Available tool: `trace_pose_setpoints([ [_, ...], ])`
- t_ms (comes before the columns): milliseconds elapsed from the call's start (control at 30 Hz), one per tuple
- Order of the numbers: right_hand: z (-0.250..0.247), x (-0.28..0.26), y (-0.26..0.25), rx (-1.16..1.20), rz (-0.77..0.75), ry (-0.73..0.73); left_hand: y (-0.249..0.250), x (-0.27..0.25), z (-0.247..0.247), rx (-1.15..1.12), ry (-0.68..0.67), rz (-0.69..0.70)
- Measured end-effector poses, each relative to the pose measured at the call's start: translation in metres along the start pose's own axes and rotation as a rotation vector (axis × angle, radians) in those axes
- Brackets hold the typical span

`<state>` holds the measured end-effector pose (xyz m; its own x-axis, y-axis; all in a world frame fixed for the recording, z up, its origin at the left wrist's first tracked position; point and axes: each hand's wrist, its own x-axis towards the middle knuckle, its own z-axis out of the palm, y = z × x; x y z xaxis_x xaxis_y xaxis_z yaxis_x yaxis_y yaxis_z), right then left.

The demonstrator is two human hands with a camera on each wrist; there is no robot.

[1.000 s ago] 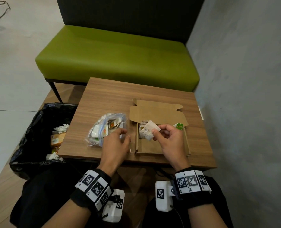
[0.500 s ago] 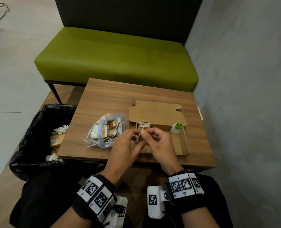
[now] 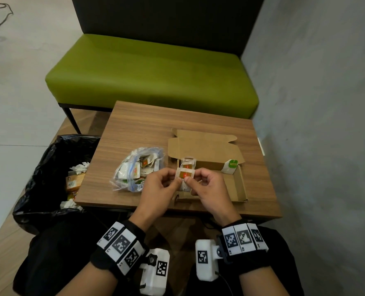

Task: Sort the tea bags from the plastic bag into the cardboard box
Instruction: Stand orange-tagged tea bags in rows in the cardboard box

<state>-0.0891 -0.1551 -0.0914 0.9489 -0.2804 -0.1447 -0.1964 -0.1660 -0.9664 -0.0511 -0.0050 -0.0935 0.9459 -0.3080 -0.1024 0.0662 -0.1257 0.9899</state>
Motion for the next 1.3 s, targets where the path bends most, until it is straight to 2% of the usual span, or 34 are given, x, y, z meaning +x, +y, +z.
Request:
trace_pose_setpoints([
  [67, -0.006, 0.002, 0.002, -0.076, -0.031, 0.017, -0.004, 0.002, 0.002, 0.094, -0.003, -0.019],
  [133, -0.014, 0.011, 0.009, -0.16, -0.031, 0.096, -0.008, 0.003, 0.003, 0.247, -0.001, -0.034],
  [233, -0.024, 0.031, 0.022, -0.197, 0.062, 0.185, -0.014, 0.002, 0.005, 0.46, -0.036, -0.039],
  [400, -0.019, 0.055, 0.036, -0.345, 0.189, 0.042, -0.018, -0.001, 0.012, 0.701, -0.088, 0.073],
  [467, -0.013, 0.06, 0.039, -0.417, 0.197, 0.035, -0.018, -0.003, 0.014, 0.753, -0.094, 0.1],
  [567, -0.006, 0.067, 0.042, -0.461, 0.19, 0.13, -0.021, -0.003, 0.014, 0.805, -0.124, 0.117],
  [867, 0.002, 0.068, 0.045, -0.335, 0.207, 0.25, -0.023, -0.001, 0.014, 0.845, -0.16, 0.114],
  [933, -0.004, 0.064, 0.044, -0.429, 0.234, 0.291, -0.025, -0.001, 0.014, 0.845, -0.169, 0.112],
  [1033, -0.009, 0.059, 0.039, -0.793, 0.284, 0.179, -0.029, 0.0, 0.013, 0.859, -0.178, 0.117],
  [1100, -0.007, 0.056, 0.033, -0.953, 0.266, 0.086, -0.03, -0.001, 0.013, 0.862, -0.184, 0.114],
  [1233, 0.001, 0.054, 0.027, -1.041, 0.185, -0.069, -0.03, -0.001, 0.012, 0.881, -0.197, 0.143],
  [1300, 0.004, 0.053, 0.025, -1.024, 0.167, -0.074, -0.03, -0.001, 0.012, 0.889, -0.203, 0.15],
])
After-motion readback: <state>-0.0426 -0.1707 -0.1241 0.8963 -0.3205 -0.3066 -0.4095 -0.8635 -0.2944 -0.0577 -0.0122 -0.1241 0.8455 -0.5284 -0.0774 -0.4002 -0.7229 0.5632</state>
